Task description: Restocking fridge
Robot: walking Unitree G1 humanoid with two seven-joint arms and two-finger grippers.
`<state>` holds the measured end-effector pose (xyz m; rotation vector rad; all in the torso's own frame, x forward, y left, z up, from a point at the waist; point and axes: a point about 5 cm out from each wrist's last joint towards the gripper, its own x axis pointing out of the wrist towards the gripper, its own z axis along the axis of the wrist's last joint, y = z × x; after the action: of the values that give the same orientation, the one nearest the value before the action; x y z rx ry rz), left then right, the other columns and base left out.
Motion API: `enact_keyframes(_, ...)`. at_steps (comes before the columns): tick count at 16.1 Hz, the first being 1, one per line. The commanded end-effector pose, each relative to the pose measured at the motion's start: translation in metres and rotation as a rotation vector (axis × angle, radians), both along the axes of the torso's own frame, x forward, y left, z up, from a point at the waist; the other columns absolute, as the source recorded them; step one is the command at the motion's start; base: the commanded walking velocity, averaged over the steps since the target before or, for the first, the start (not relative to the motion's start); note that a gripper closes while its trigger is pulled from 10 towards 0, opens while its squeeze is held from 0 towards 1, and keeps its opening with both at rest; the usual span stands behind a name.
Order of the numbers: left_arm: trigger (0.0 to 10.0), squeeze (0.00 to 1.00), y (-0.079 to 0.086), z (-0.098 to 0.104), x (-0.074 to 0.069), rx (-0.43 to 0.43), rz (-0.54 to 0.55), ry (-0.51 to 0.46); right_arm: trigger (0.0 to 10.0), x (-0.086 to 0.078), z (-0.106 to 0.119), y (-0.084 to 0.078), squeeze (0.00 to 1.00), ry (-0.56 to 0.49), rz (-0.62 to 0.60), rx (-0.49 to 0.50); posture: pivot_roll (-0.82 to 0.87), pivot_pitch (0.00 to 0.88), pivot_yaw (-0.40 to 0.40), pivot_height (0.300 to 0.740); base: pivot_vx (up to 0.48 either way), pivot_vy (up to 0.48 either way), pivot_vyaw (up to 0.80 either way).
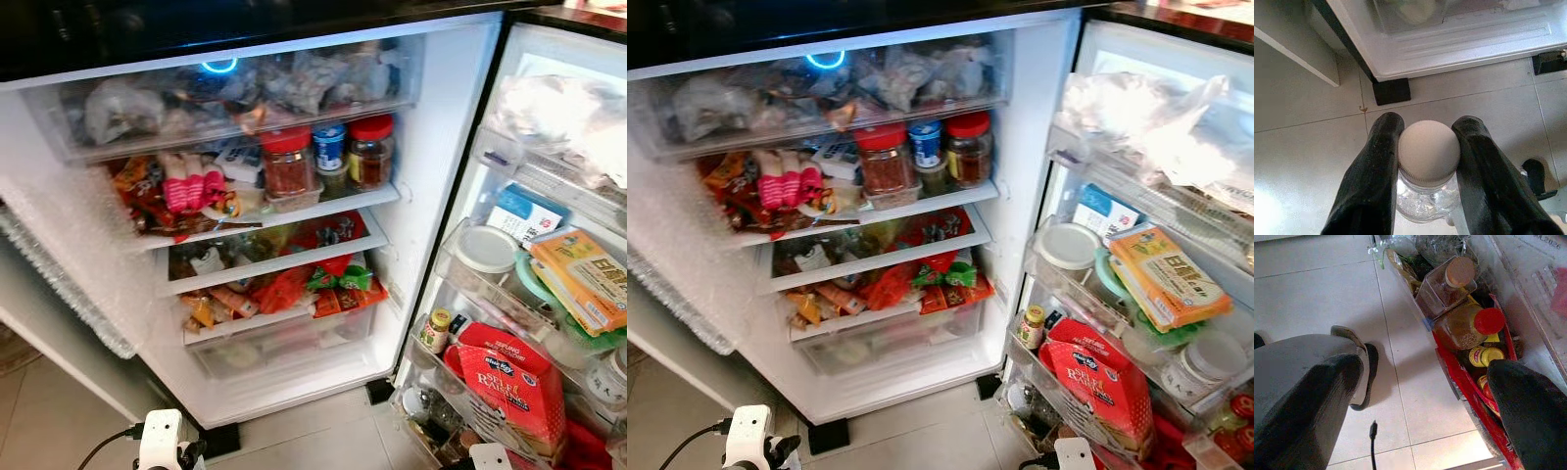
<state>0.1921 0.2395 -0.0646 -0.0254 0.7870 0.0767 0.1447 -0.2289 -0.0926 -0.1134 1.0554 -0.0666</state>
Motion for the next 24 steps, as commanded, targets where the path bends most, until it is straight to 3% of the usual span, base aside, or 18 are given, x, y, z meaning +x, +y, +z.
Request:
enact_keyframes(1,10.0,0.0,0.001,0.0,-0.001,-0.003,0.006,-0.001,10.0,0.0,0.0,-0.001,0.0,0.013,0.01,-0.009,-0.17,0.0,0.034,0.666,0.0,0.0,0.0)
enact_keyframes(3,10.0,0.0,0.001,0.0,-0.001,-0.003,0.006,-0.004,10.0,0.0,0.0,-0.001,0.0,0.007,0.013,-0.01,-0.16,0.0,0.035,0.641,0.0,0.0,0.0)
enact_keyframes(7,10.0,0.0,0.003,0.002,0.001,0.042,-0.012,-0.027,10.0,0.0,0.0,0.0,0.0,-0.006,0.002,-0.003,-0.16,0.0,0.037,0.641,0.0,0.0,0.0)
enact_keyframes(10,10.0,0.0,0.005,0.005,0.003,0.045,0.04,-0.084,10.0,0.0,0.0,0.0,0.0,-0.004,0.003,-0.002,-0.16,0.0,0.035,0.641,0.0,0.0,0.0)
enact_keyframes(11,10.0,0.0,0.002,0.009,0.01,0.052,0.043,-0.12,10.0,0.0,0.0,0.0,0.0,-0.004,0.004,-0.002,-0.16,0.0,0.035,0.641,0.0,0.0,0.0)
enact_keyframes(12,10.0,0.0,-0.013,0.024,0.039,0.043,0.03,-0.203,10.0,0.0,0.0,0.0,0.0,-0.004,0.004,-0.002,-0.16,0.0,0.034,0.641,0.0,0.0,0.0)
enact_keyframes(13,10.0,0.0,-0.032,0.055,0.082,0.054,-0.018,-0.36,10.0,0.0,0.0,0.0,0.0,-0.006,0.004,-0.002,-0.15,0.0,0.033,0.641,0.0,0.0,0.0)
enact_keyframes(14,10.0,0.0,-0.035,0.071,0.096,0.076,-0.045,-0.452,10.0,0.0,0.0,0.0,0.0,-0.007,0.004,-0.001,-0.15,0.0,0.031,0.641,0.0,0.0,0.0)
enact_keyframes(19,10.0,0.0,-0.051,0.105,0.121,0.025,-0.133,-0.641,10.0,-0.001,0.0,-0.001,0.0,-0.005,0.015,-0.002,-0.15,0.0,0.035,0.641,0.0,0.0,0.0)
enact_keyframes(24,10.0,0.0,-0.056,0.119,0.125,0.035,-0.146,-0.735,10.0,-0.002,0.0,-0.001,0.0,-0.012,0.002,0.0,-0.15,0.0,0.039,0.641,0.0,0.0,0.0)
